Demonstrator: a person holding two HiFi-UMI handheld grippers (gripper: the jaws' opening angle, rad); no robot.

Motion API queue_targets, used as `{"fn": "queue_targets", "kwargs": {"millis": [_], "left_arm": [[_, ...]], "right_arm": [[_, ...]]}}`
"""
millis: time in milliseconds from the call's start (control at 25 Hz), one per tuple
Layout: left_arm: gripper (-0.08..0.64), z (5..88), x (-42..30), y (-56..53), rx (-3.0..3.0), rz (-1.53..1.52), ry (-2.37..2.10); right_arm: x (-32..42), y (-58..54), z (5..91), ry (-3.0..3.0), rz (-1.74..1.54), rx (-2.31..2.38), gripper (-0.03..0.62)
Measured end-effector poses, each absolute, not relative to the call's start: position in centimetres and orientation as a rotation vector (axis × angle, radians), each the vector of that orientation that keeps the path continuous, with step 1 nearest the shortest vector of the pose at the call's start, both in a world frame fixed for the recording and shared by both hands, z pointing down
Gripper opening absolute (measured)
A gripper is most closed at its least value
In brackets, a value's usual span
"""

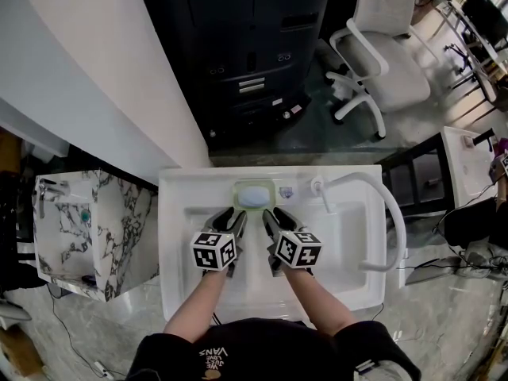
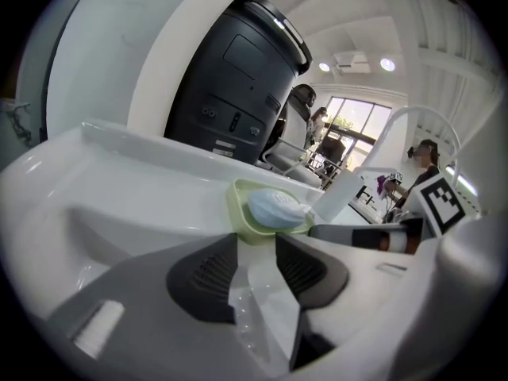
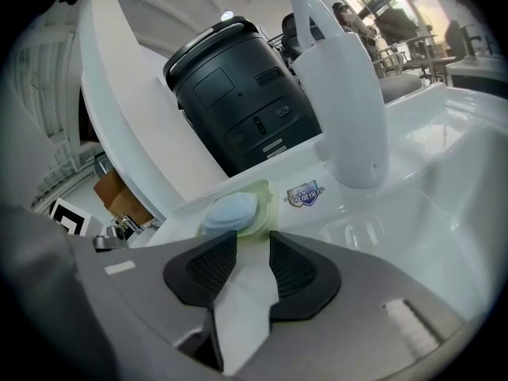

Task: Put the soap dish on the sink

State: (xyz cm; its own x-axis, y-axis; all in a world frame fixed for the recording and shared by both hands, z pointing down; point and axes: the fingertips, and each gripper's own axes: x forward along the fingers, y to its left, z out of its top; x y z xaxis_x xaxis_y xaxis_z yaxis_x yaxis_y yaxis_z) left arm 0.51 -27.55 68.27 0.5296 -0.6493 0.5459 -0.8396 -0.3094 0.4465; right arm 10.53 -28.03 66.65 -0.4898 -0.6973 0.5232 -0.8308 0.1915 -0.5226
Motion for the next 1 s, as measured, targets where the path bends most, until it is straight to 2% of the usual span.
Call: {"fn": "queue_targets", "kwargs": {"millis": [840, 1000], "left_arm": [[0.167, 63.9, -0.1, -25.3, 2.162, 0.293, -1.139], [0.132, 63.1, -0.6, -23.9, 2.196, 0.293, -1.127]], "right_arm": [[11.5, -24.2, 63.8, -2.257, 1.124, 1.606, 0.126], [11.1, -22.6, 62.9, -2.266, 1.103, 1.644, 0.064]]}}
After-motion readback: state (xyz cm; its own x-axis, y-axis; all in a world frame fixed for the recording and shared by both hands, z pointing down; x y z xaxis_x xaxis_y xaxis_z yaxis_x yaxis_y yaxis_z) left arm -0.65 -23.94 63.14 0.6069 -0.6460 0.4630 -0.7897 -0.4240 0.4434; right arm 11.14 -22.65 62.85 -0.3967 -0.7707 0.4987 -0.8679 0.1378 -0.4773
